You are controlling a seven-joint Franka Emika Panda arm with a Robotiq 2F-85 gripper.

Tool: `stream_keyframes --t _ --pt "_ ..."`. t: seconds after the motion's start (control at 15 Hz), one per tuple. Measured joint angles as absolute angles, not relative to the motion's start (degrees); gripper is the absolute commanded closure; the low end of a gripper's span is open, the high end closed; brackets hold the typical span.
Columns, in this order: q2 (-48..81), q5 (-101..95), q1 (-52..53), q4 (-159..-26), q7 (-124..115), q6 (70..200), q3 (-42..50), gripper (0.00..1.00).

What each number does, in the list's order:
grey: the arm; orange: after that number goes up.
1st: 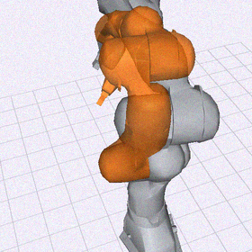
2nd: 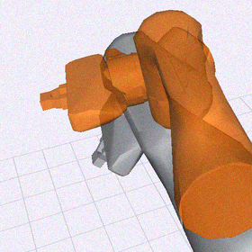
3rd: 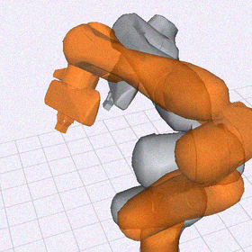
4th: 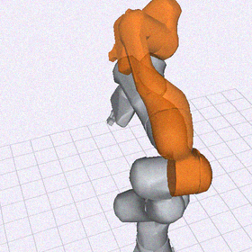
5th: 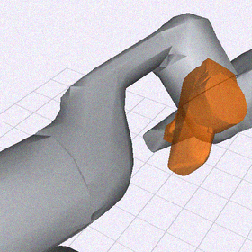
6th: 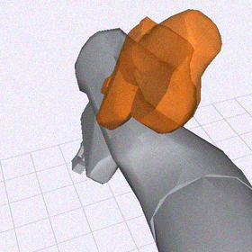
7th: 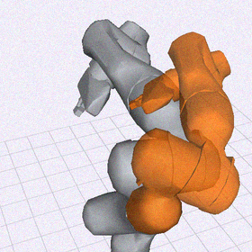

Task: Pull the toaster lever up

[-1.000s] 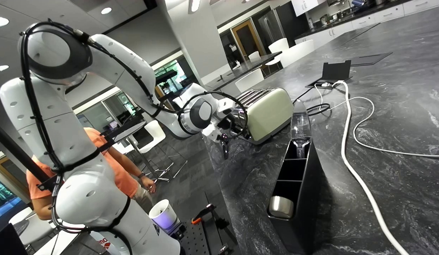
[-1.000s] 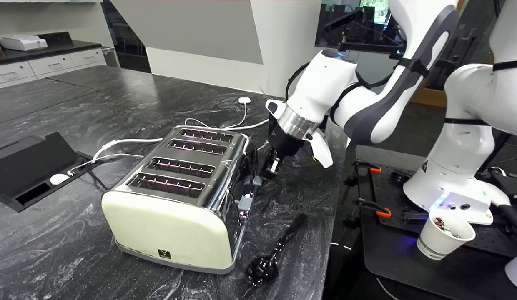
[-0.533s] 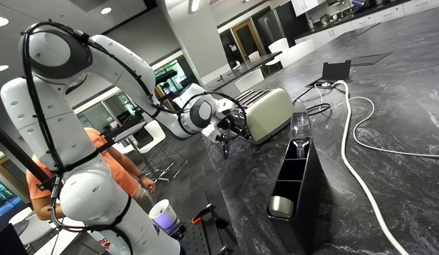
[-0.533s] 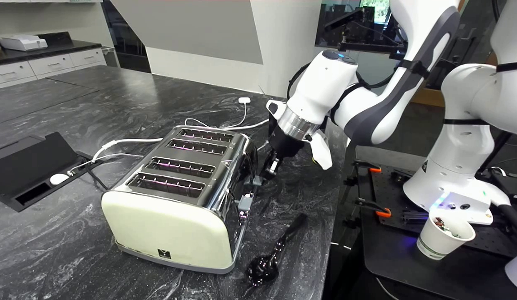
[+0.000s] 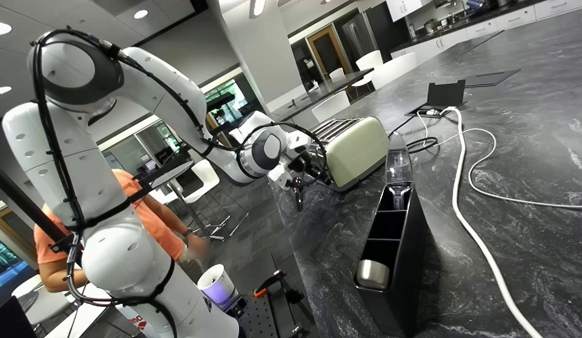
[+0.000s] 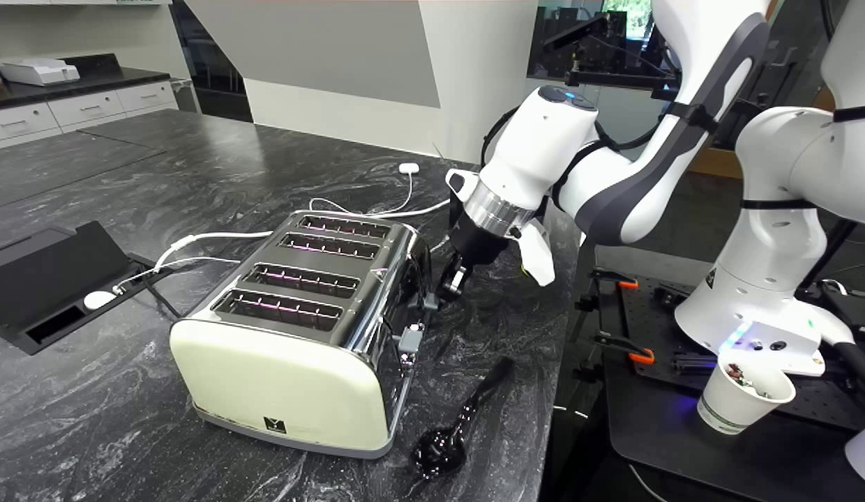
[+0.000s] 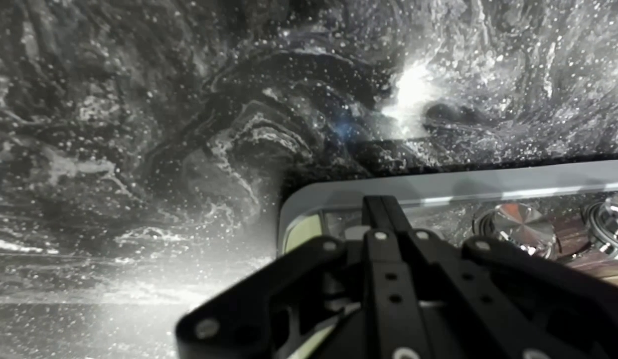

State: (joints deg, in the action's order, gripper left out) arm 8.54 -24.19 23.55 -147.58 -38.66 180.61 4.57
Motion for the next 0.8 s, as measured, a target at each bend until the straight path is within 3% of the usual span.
stream_keyframes --t 0.33,0.8 --pt "6.4 -24.7 26.2 -149.2 -41.0 180.6 8.5 1.0" --pt "-6.6 -28.9 25.1 -159.8 -42.0 175.3 13.5 1.0"
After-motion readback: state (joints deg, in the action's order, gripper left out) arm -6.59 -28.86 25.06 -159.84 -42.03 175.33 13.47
